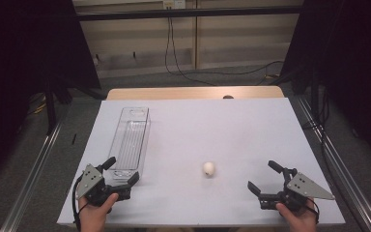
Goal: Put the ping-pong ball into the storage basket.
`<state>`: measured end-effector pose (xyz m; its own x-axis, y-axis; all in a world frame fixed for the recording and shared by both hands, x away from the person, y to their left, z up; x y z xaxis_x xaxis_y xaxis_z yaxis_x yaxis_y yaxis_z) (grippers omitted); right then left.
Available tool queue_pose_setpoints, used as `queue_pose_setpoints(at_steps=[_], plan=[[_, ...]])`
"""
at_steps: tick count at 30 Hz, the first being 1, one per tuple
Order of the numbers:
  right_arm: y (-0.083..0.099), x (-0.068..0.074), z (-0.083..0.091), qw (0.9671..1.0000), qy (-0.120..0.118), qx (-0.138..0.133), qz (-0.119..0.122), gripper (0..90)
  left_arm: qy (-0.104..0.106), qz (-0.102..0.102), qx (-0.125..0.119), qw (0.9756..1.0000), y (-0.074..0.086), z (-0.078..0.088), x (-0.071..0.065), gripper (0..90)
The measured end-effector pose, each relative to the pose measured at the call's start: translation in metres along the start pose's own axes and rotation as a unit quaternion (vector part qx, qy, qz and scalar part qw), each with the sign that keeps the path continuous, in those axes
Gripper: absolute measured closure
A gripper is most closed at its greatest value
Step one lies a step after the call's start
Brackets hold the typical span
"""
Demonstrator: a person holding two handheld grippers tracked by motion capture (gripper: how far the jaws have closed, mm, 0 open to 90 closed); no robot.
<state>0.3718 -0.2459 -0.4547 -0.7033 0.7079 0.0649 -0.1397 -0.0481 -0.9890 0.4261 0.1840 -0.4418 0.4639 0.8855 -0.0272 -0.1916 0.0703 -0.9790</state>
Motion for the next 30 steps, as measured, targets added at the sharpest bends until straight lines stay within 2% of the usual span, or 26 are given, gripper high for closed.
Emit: queue_pose_setpoints(at_steps=[1,6,13,21,30], plan=[[0.0,-0.001,0.001,1.0,-0.001,0.002,0.005,1.5,0.0,0.002,0.001,1.0,0.0,-0.001,-0.001,1.6],[0.0,-0.002,0.002,1.0,0.001,0.001,-0.002,1.5,-0.002,0.0,0.0,1.0,-0.001,-0.002,-0.002,1.6],[-0.001,-0.003,0.002,1.0,0.005,-0.004,-0.004,1.5,0.005,0.004,0.001,1.0,-0.002,-0.003,-0.005,1.6],[-0.001,-0.002,0.001,1.0,0.0,-0.002,-0.002,1.5,0.006,0.008,0.0,1.0,-0.004,-0.003,-0.008,1.6],[-0.001,-0.002,0.002,1.0,-0.002,-0.003,0.001,1.5,0.012,0.003,-0.001,0.9999,-0.006,-0.006,-0.012,1.6]])
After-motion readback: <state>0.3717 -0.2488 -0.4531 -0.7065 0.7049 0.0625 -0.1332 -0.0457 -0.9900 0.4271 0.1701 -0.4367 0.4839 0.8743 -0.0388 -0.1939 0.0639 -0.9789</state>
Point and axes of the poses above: each handheld gripper's, and its own axes: z roughly backward along the jaws, y roughly out of its underside, x roughly to its left, the point moved 7 cm from there along -z, roughly forward along the jaws, and after that the axes turned 11 degrees about -y, right-handed, at the moved point
